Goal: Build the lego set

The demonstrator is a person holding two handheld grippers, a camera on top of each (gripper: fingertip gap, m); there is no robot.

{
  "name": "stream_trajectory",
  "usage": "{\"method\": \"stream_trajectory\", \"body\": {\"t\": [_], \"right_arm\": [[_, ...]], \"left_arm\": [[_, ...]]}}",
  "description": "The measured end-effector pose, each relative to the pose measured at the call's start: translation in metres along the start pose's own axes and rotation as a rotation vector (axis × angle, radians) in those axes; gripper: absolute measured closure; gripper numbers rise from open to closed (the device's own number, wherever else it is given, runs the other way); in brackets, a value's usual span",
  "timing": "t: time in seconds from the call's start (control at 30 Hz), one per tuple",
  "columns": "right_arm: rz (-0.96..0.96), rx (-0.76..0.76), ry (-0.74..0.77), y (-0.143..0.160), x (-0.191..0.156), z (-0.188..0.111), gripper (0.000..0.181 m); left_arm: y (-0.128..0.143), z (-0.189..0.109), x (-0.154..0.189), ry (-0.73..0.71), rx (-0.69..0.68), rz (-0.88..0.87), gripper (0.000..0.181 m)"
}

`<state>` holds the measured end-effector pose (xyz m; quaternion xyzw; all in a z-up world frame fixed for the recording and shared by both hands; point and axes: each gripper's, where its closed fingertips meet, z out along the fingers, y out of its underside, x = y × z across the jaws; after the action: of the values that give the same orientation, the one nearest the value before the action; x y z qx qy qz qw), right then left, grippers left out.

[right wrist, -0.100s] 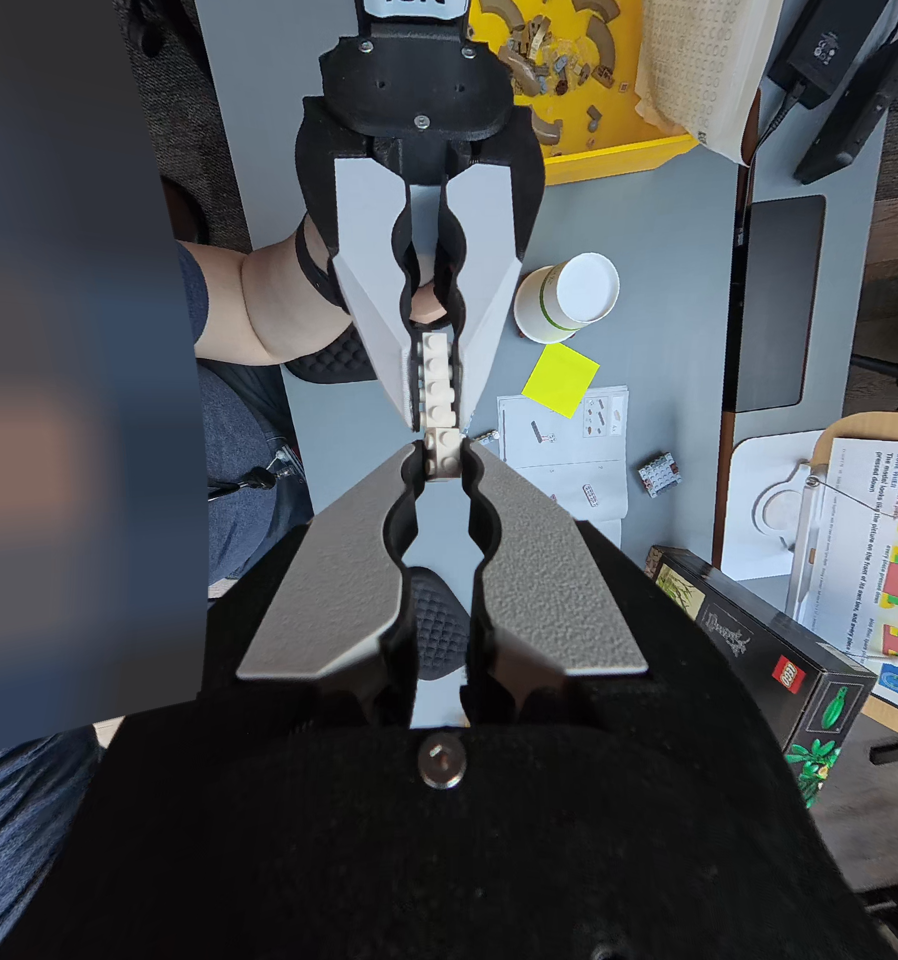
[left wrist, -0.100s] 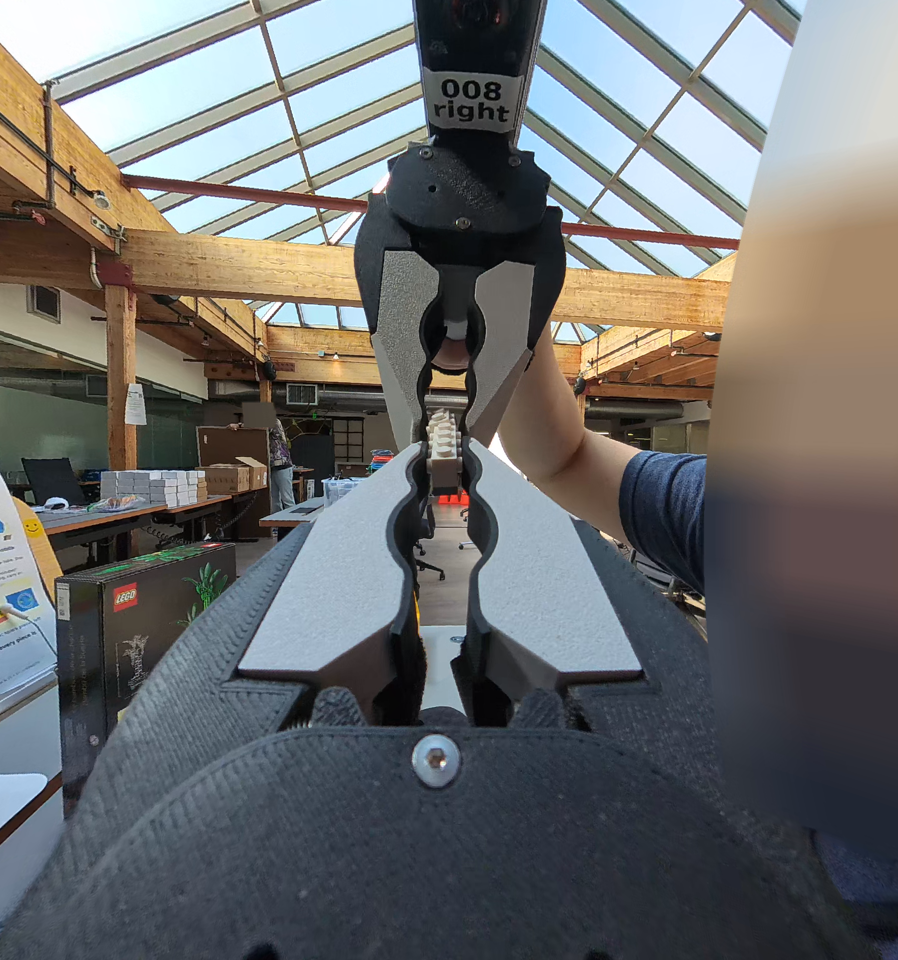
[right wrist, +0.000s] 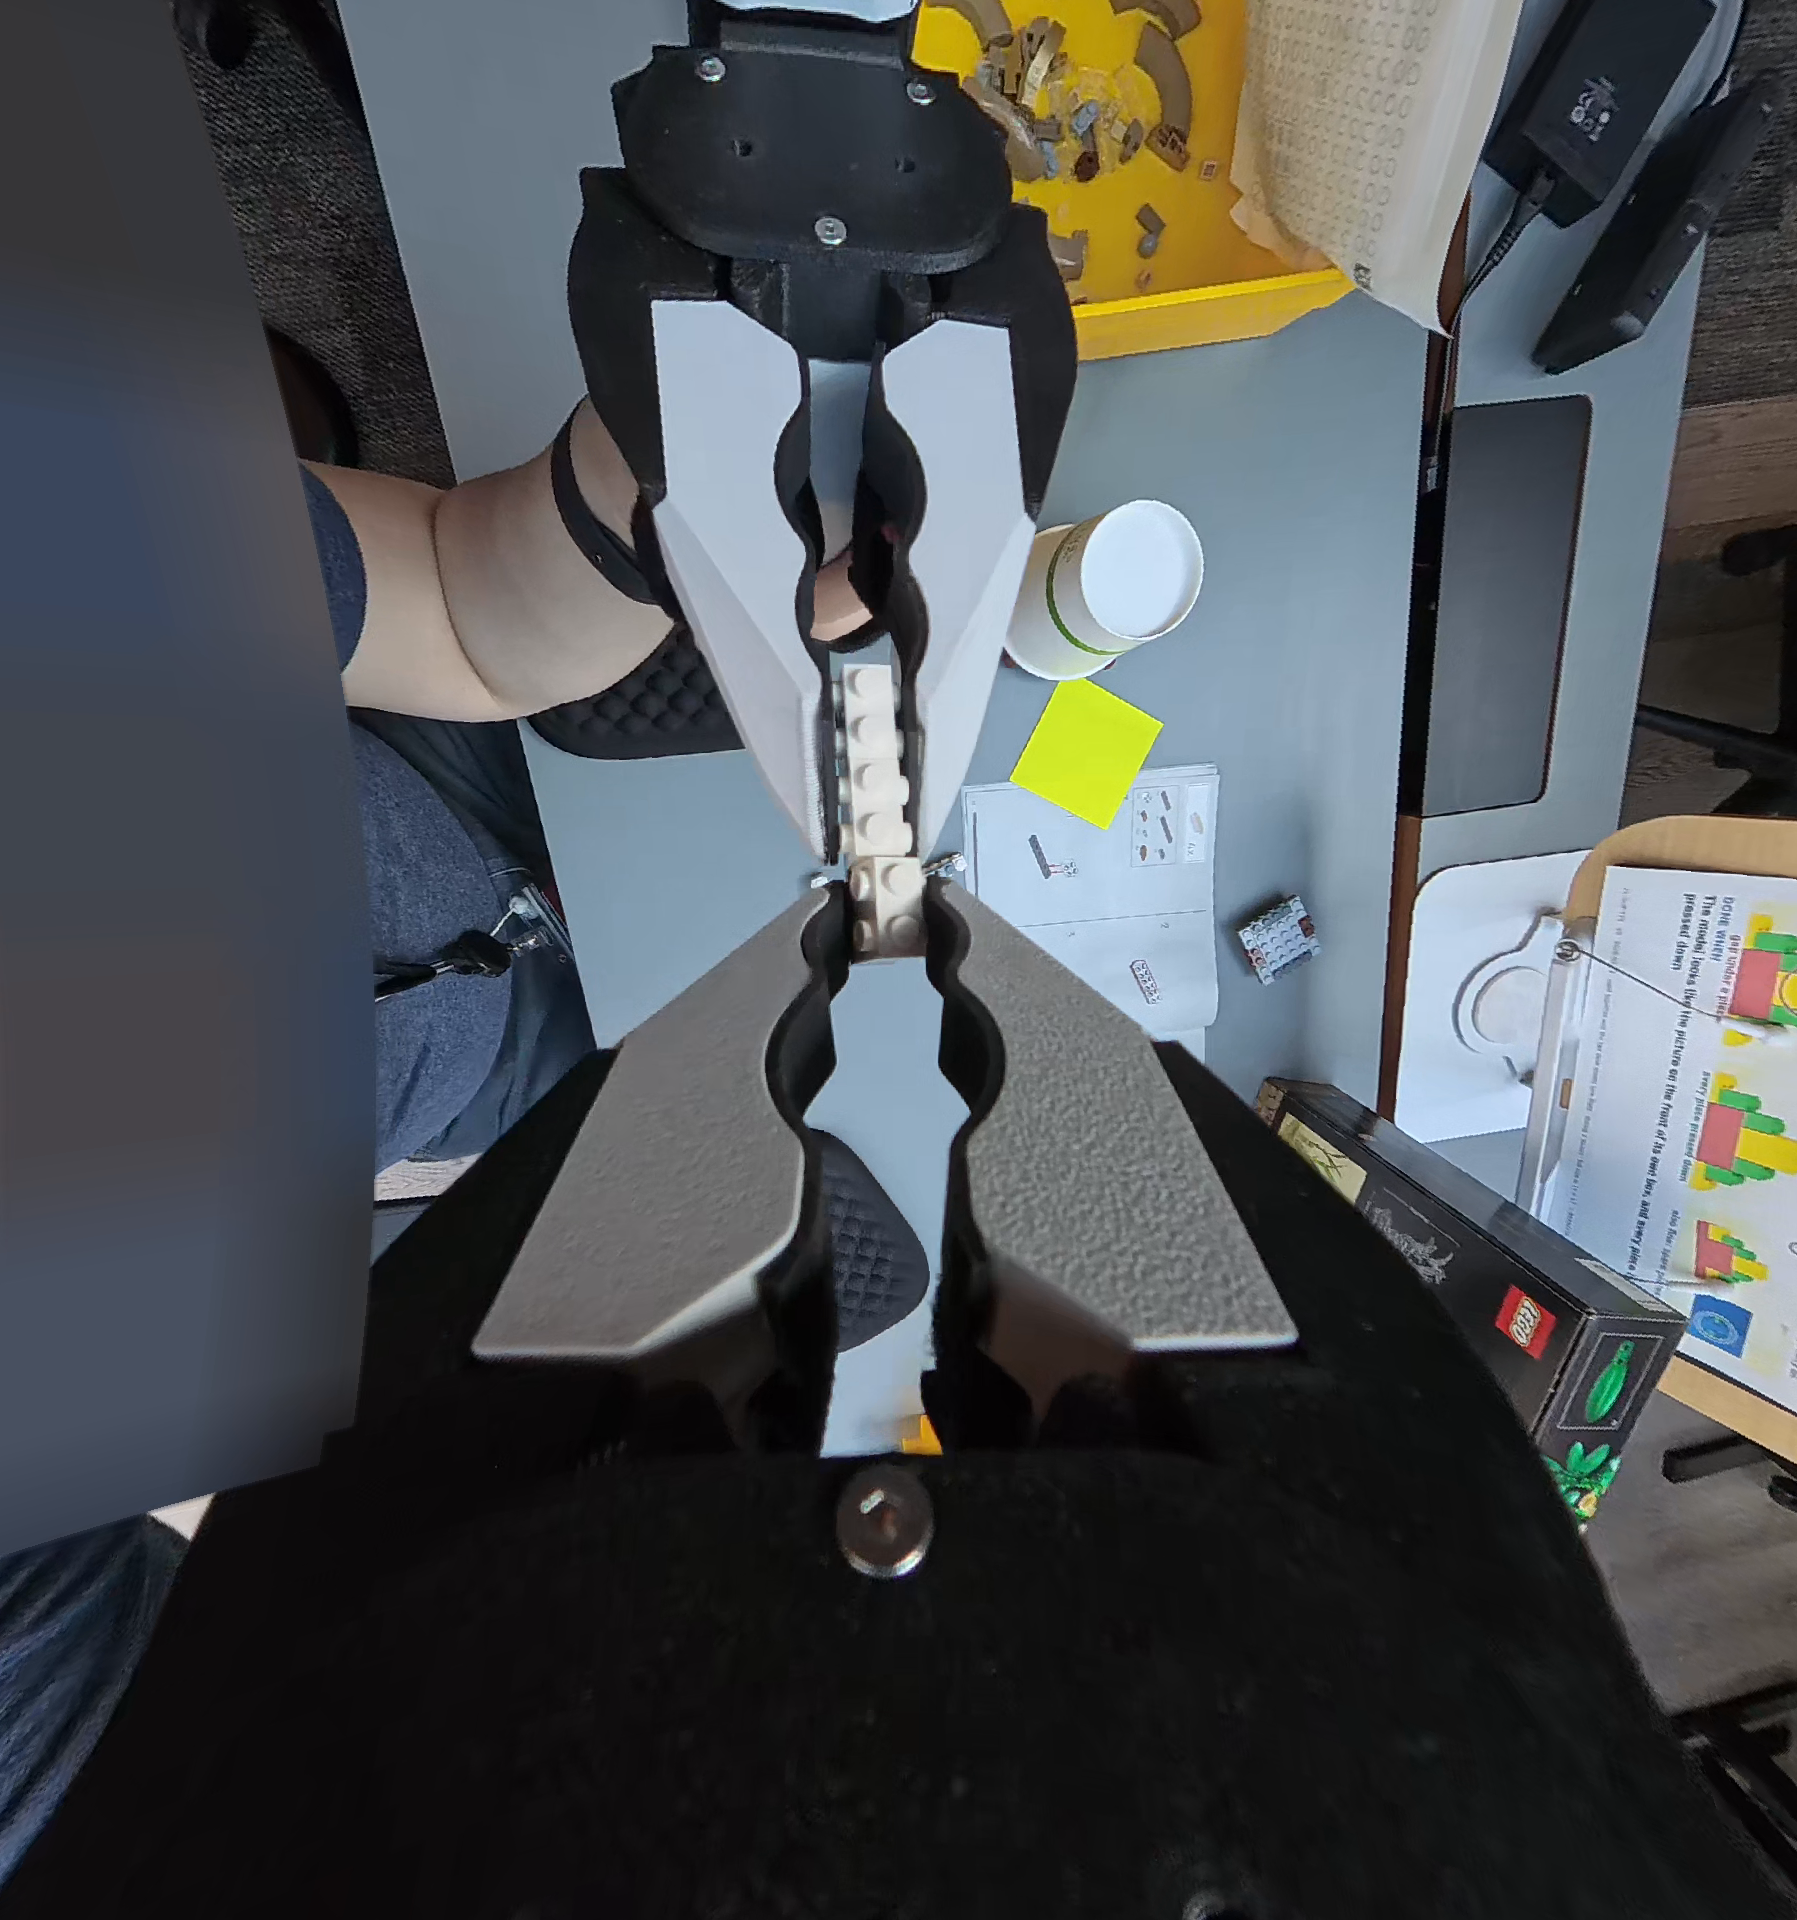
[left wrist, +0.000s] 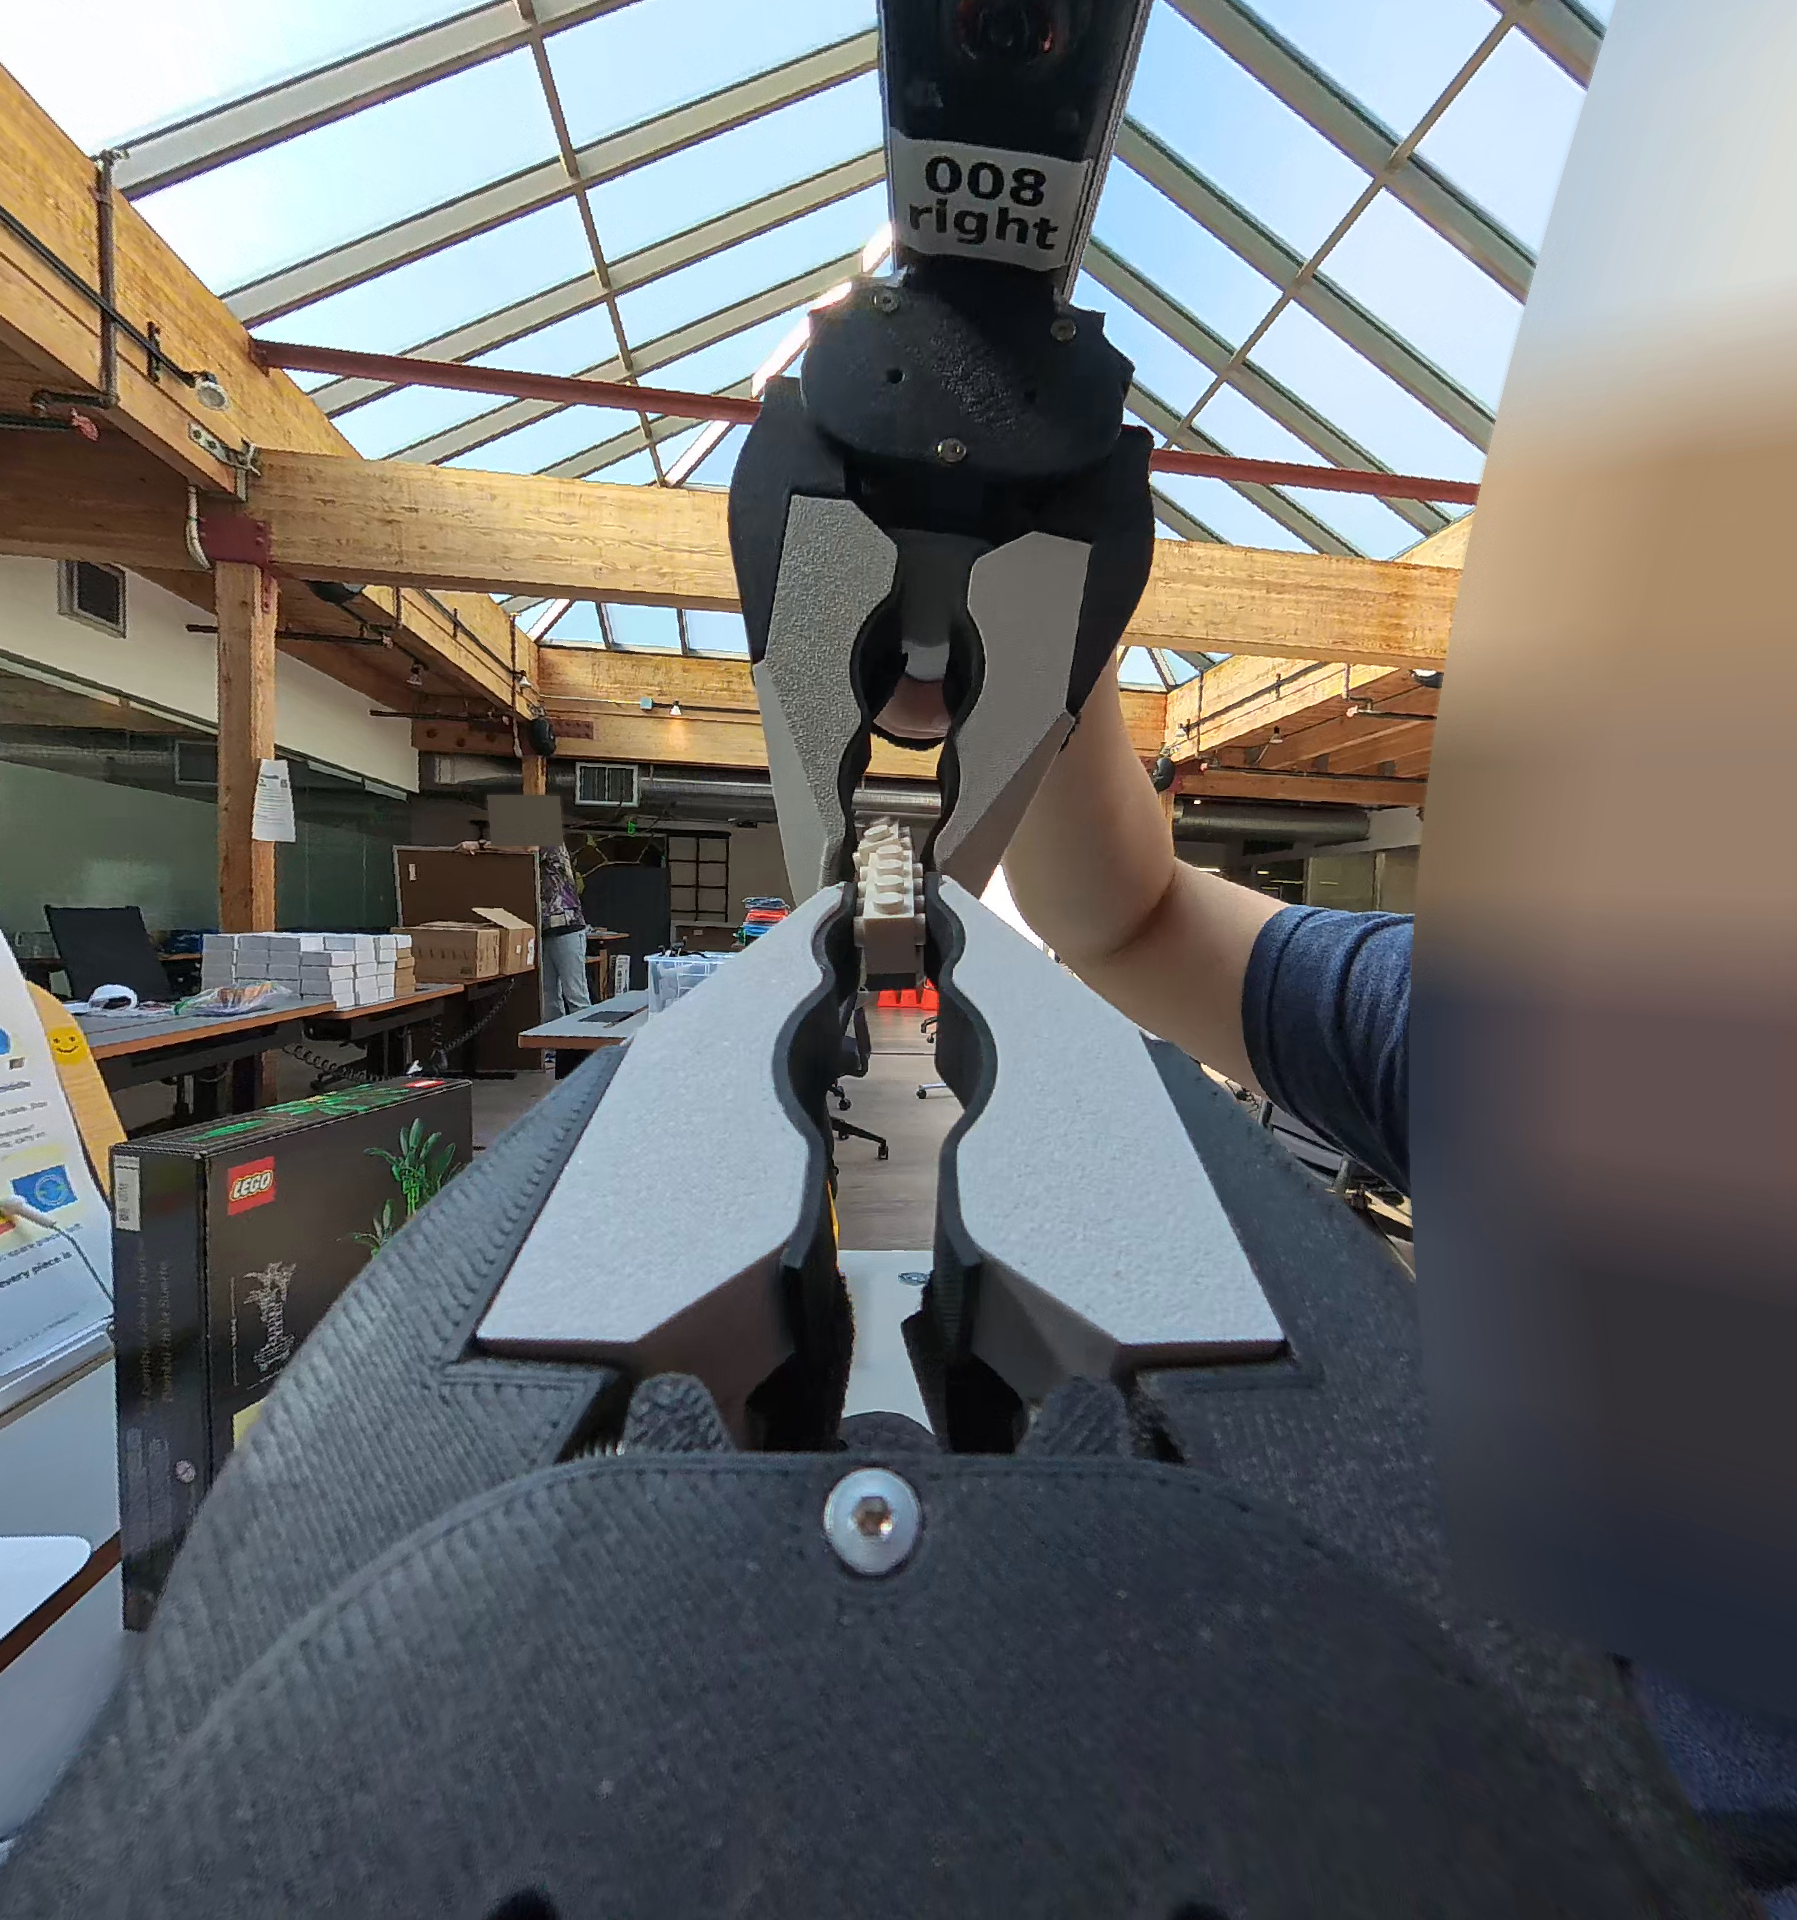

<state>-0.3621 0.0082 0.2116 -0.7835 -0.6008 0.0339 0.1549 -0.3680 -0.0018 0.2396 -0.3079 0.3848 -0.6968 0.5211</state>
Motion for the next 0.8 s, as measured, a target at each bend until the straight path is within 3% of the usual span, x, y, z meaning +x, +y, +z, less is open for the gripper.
{"method": "stream_trajectory", "body": {"t": [0.63,0.8], "right_arm": [[-0.190,-0.149,0.288,0.013,0.010,0.008,0.175],[-0.089,-0.144,0.179,0.018,0.005,0.011,0.175]], "left_arm": [[0.005,0.003,-0.004,0.004,-0.015,-0.062,0.172],[0.009,0.005,-0.003,0.013,-0.037,-0.063,0.172]]}}
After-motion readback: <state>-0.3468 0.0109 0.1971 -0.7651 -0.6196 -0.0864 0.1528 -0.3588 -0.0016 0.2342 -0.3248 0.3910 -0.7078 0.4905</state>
